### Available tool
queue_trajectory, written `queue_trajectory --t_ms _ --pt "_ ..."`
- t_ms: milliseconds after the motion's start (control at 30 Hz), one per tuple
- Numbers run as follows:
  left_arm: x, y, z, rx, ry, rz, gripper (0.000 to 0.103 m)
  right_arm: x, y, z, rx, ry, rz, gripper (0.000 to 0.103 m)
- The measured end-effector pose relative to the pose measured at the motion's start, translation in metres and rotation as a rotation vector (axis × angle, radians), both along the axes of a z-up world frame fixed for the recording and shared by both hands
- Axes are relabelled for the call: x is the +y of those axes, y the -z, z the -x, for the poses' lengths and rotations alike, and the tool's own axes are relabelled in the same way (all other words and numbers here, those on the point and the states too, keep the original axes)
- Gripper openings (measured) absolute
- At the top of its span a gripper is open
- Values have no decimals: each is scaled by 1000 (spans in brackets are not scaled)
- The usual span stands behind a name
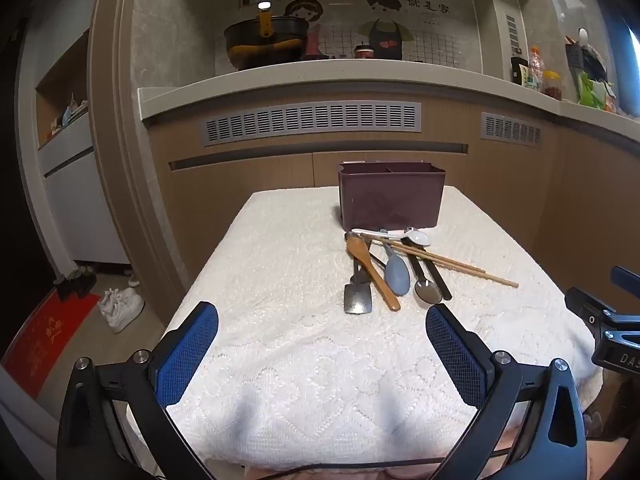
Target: Organize utensils
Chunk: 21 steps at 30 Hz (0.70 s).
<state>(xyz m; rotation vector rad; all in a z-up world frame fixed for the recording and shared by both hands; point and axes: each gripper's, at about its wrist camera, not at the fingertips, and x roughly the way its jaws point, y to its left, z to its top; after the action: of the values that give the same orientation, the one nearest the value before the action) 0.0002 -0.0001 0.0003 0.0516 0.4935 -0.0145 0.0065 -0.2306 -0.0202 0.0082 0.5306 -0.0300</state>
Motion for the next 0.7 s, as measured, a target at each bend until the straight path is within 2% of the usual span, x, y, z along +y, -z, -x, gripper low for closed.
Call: queue_trajectory --t_ms 700 --pt "0 14 -4 11 3 0 103 4 2 -2 -3 -5 12 103"
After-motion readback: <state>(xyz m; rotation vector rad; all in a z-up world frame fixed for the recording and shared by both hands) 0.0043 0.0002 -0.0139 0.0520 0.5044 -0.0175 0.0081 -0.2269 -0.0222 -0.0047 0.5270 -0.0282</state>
